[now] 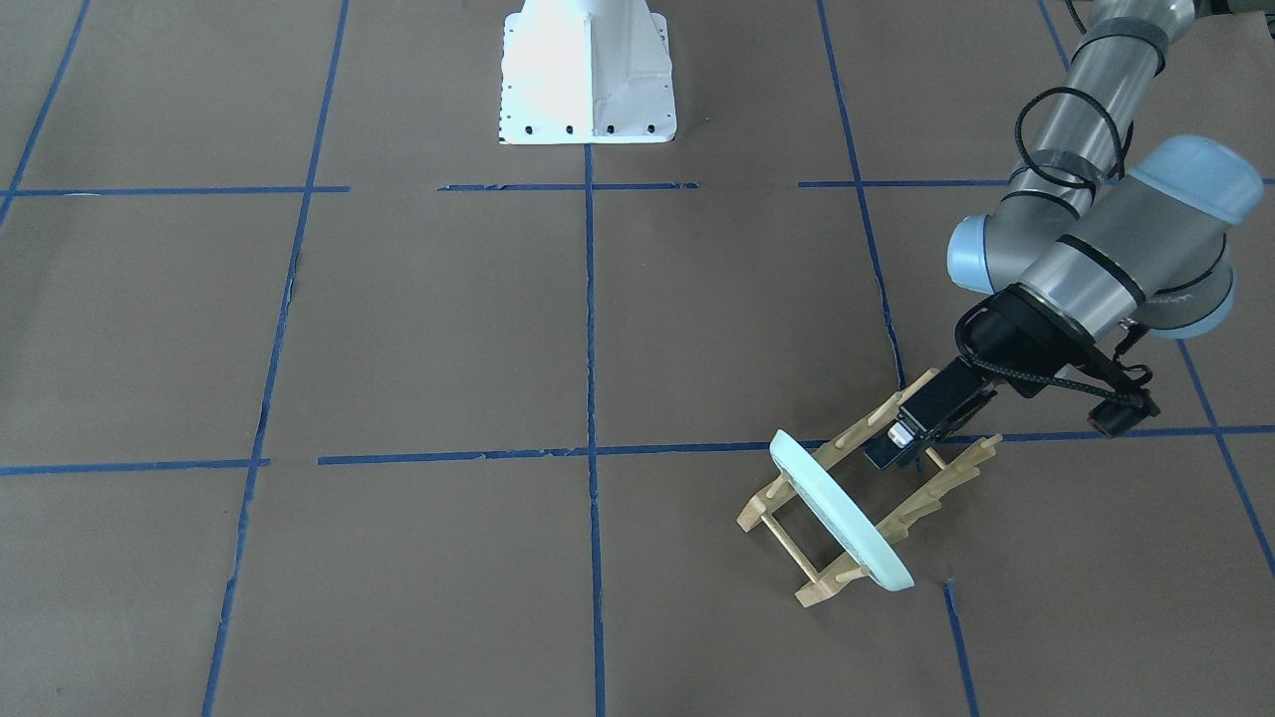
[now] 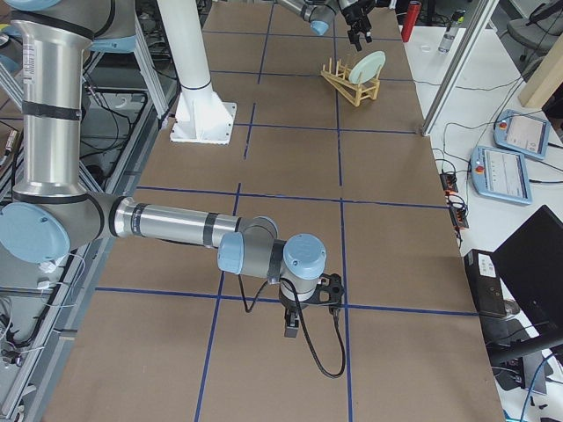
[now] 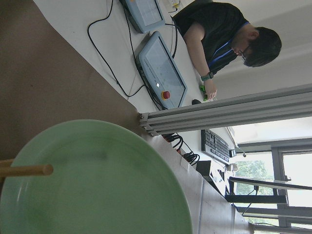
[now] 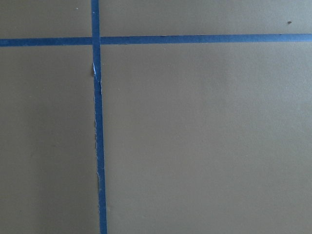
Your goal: Place plate on rack
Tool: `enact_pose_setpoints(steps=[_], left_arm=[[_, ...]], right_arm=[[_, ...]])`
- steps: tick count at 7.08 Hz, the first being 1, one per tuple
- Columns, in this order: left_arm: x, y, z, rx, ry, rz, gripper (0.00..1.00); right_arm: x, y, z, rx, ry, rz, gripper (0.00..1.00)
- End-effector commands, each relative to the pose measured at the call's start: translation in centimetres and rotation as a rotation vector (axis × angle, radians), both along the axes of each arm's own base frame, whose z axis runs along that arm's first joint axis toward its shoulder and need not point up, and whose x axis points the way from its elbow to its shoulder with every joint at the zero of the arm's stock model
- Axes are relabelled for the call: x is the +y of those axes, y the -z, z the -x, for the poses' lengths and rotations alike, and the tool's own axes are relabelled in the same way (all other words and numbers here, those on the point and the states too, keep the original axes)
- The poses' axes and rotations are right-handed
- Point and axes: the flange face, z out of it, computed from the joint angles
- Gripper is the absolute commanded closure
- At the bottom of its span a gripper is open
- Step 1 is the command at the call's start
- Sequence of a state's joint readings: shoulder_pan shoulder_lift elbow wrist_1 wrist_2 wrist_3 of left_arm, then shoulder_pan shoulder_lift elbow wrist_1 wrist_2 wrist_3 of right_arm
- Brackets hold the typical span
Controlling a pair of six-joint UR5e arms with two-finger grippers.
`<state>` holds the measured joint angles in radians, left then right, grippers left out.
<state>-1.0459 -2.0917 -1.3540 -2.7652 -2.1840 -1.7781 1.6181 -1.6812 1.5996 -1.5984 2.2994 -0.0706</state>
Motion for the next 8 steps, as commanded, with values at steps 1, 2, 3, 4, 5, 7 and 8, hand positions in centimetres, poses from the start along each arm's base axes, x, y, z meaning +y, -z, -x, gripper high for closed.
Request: enact_pose_setpoints(steps=[1,2,3,4,5,7,8], left_arm=[[3.0,-3.2,4.0,-0.337,-0.143,-0.032,0.0],[3.9,-5.2,6.2,-0.5,-0.221,-0.083,0.0],[4.3,-7.1,10.1,-0.625,-0.284,-0.136,0.0],[4.7,-10.2,14.8,-0.73,-0.352,-0.216,0.0],[5.6,-14.6,19.9,-0.825,-0.44,-0.325,0.0],[7.2,-21.6,30.9,-0.905,-0.595,-0.357,0.0],[8.9,-24.9,35.6,-0.894,-0.591,-0.281,0.0]], right_arm=[[0.0,0.0,0.0,0.0,0.0,0.0,0.0],[0.0,-0.1,0.1,0.0,0.001,0.001,0.0],[0.0,0.0,0.1,0.0,0.001,0.0,0.0],[0.0,-0.1,0.1,0.0,0.001,0.001,0.0],[0.0,0.0,0.1,0.0,0.001,0.0,0.0],[0.0,-0.1,0.1,0.0,0.001,0.001,0.0],[0.0,-0.1,0.0,0.0,0.0,0.001,0.0]])
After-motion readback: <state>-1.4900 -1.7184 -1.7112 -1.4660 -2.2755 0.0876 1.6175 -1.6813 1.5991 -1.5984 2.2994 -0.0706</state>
